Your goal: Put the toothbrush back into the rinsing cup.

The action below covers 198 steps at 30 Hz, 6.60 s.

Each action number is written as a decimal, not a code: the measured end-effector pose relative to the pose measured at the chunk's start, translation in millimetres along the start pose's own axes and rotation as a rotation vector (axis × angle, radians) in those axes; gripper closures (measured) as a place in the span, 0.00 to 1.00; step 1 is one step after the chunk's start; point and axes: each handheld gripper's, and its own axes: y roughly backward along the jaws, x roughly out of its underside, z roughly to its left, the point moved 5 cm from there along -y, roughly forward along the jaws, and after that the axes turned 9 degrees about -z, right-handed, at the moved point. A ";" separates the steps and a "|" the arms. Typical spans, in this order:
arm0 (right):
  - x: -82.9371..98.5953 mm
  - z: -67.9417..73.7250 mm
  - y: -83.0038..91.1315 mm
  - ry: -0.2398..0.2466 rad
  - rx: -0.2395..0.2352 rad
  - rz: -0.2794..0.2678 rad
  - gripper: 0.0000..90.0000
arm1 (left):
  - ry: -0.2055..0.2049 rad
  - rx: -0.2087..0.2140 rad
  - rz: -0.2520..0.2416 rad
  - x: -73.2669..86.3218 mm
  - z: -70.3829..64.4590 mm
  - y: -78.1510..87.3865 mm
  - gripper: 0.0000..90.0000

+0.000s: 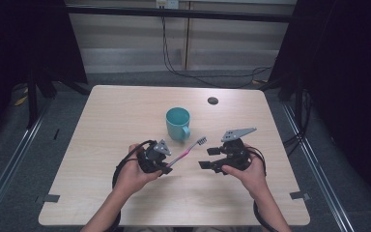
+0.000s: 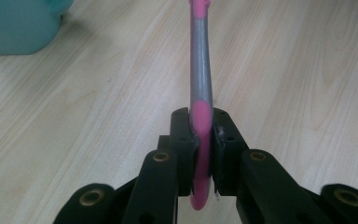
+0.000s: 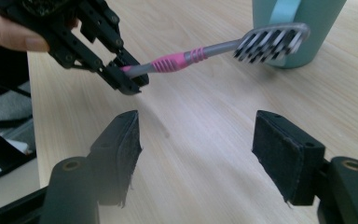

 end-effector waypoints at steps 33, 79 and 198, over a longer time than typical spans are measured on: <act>-9.6 0.3 -12.3 -0.257 -0.053 -0.250 0.50 | 0.084 0.045 -0.164 -15.3 -12.3 -9.0 0.90; -24.8 -2.2 -8.1 -0.368 -0.054 -0.404 0.86 | 0.178 0.117 -0.266 -22.8 -25.1 -19.1 0.90; -129.8 -23.1 1.6 -0.151 0.088 -0.420 0.93 | 0.017 -0.099 -0.213 84.9 17.0 6.4 0.16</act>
